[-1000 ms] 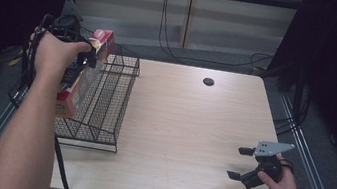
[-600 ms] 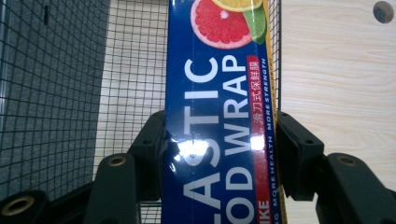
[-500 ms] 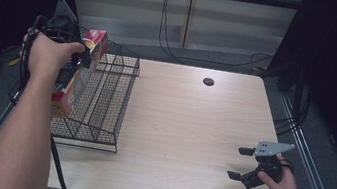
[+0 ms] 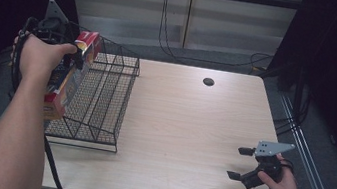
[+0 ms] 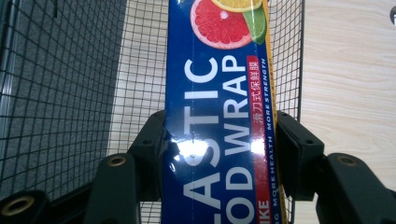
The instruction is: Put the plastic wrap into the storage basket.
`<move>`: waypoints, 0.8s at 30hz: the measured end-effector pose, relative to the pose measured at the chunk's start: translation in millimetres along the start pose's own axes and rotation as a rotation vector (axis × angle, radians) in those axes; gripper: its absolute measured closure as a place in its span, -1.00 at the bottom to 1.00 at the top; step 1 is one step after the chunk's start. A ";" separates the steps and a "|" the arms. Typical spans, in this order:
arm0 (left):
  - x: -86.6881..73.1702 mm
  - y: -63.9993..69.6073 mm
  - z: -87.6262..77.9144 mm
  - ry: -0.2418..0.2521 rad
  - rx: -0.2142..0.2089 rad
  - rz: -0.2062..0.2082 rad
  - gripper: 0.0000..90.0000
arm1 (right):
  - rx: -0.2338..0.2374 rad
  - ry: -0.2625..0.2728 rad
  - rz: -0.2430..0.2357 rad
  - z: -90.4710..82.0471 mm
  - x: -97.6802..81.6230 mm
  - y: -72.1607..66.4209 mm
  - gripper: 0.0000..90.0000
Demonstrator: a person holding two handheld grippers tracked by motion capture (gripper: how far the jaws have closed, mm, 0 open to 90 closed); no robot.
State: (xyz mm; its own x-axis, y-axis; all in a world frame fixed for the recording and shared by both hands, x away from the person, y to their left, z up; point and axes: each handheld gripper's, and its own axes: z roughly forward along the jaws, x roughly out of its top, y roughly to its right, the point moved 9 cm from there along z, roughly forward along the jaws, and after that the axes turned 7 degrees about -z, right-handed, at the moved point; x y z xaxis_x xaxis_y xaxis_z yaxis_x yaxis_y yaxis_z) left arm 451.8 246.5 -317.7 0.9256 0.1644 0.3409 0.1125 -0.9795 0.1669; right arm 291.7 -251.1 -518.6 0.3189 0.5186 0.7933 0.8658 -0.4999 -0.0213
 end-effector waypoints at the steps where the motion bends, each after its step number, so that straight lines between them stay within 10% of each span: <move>1: 0.1 -2.0 0.2 0.004 0.007 -0.007 -0.01 | 0.000 0.000 -0.001 0.0 0.0 0.0 -0.96; 24: -7.0 -22.5 21.4 -0.008 0.038 -0.023 -0.02 | 0.005 -0.003 -0.001 1.4 0.4 -1.2 -0.96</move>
State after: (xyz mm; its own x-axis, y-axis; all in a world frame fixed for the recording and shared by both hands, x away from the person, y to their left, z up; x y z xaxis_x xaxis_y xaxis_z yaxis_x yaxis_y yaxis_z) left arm 450.6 265.0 -343.6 0.9253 0.1865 0.3303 0.1475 -0.9791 0.1398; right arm 291.3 -249.3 -519.1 0.3195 0.5209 0.7916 0.8679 -0.4961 -0.0239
